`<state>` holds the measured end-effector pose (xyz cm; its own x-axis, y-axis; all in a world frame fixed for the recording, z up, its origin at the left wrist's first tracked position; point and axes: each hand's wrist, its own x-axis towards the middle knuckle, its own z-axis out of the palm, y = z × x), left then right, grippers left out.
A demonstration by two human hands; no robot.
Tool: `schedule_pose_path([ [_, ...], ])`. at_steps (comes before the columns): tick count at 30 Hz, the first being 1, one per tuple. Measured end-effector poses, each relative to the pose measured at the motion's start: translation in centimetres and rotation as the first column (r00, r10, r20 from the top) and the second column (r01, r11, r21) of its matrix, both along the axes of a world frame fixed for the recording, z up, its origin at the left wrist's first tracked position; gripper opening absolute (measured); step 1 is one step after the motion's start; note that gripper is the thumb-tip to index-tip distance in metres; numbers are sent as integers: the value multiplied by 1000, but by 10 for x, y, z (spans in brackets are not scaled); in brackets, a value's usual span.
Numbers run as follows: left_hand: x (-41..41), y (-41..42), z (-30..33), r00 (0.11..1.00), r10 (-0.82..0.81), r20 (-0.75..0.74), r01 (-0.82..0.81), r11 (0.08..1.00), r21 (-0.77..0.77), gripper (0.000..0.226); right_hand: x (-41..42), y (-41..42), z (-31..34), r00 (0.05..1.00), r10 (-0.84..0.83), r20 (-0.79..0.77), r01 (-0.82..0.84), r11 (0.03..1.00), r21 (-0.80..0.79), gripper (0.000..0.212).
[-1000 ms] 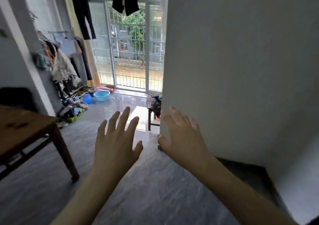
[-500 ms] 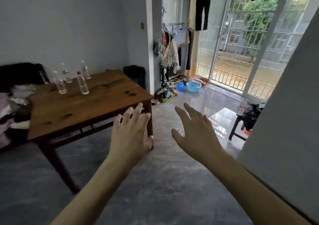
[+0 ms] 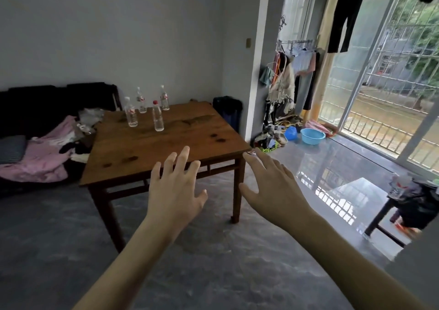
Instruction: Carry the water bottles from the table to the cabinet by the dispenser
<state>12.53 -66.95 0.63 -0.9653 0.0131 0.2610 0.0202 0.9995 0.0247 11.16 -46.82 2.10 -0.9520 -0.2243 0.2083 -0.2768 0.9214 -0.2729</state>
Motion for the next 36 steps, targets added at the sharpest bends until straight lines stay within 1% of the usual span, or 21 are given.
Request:
schedule_pose_path([
  [4, -52, -28, 1, 999, 40, -19, -40, 999, 4, 73, -56, -28, 9, 999, 49, -18, -48, 999, 6, 69],
  [8, -108, -61, 4, 997, 76, 4, -76, 997, 5, 74, -117, -62, 16, 995, 92, -28, -92, 996, -6, 68],
  [12, -157, -87, -1, 995, 97, 37, -98, 995, 11, 73, -169, -90, 12, 994, 110, 0, -110, 994, -27, 68],
  [17, -206, -112, -8, 989, 130, 66, -130, 991, 3, 71, -229, -118, 3, 987, 154, 43, -153, 988, -9, 69],
  [23, -281, -133, -18, 979, 188, 81, -188, 982, -7, 70, -314, -136, -12, 974, 204, 96, -202, 979, -29, 67],
  [30, -393, -148, -16, 955, 290, 59, -288, 957, -32, 69, -444, -150, -15, 955, 284, 88, -280, 958, -54, 65],
  [36, -458, -166, -12, 918, 389, 71, -387, 921, -43, 66, -540, -175, -16, 917, 384, 108, -384, 923, -19, 65],
])
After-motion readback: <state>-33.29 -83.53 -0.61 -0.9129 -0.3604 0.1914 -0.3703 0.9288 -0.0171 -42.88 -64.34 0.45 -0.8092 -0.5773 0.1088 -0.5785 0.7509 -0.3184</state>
